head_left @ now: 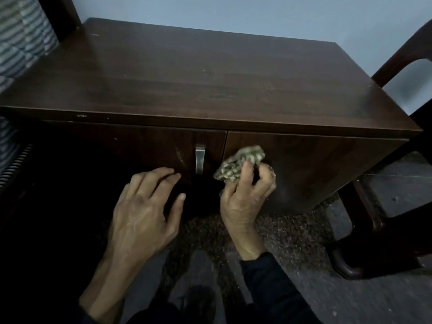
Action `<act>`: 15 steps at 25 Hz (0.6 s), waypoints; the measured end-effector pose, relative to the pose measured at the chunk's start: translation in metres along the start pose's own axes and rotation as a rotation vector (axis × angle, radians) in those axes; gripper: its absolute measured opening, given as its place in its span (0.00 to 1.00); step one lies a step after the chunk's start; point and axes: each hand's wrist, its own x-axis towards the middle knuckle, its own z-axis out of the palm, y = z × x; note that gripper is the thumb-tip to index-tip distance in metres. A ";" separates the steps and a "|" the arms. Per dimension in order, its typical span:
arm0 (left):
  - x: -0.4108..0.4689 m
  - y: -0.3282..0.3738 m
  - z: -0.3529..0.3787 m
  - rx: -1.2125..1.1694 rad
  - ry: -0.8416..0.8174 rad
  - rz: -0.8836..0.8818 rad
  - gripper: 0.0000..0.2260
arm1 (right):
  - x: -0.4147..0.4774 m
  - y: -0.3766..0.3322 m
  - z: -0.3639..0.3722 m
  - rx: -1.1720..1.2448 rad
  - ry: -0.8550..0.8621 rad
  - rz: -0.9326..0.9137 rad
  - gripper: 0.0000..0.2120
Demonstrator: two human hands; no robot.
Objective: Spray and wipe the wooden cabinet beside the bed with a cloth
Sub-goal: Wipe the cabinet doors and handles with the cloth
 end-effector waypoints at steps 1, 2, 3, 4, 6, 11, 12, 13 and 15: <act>0.002 0.002 -0.001 0.000 0.013 0.023 0.18 | 0.001 0.000 0.000 -0.088 0.019 -0.051 0.30; 0.005 0.005 -0.001 -0.003 0.019 0.047 0.18 | 0.007 0.001 0.004 -0.157 0.050 -0.121 0.29; 0.008 0.007 0.000 -0.008 0.022 0.063 0.18 | 0.016 0.003 0.009 -0.170 0.076 -0.182 0.28; 0.010 0.009 0.001 -0.011 0.018 0.071 0.18 | 0.024 0.006 0.015 -0.148 0.083 -0.224 0.28; 0.009 0.009 0.006 -0.021 0.002 0.066 0.18 | 0.031 0.010 0.020 -0.076 0.055 -0.254 0.28; 0.003 0.005 0.007 -0.014 -0.033 0.078 0.19 | -0.002 0.023 0.015 -0.092 -0.059 -0.337 0.30; 0.002 0.003 0.005 -0.006 -0.029 0.074 0.19 | 0.001 0.022 0.015 -0.091 -0.066 -0.334 0.31; 0.001 0.002 0.003 0.000 -0.024 0.069 0.19 | 0.010 0.019 0.016 -0.072 -0.048 -0.318 0.28; 0.002 0.002 0.002 -0.003 -0.022 0.063 0.19 | 0.032 0.010 0.018 0.024 0.012 -0.256 0.24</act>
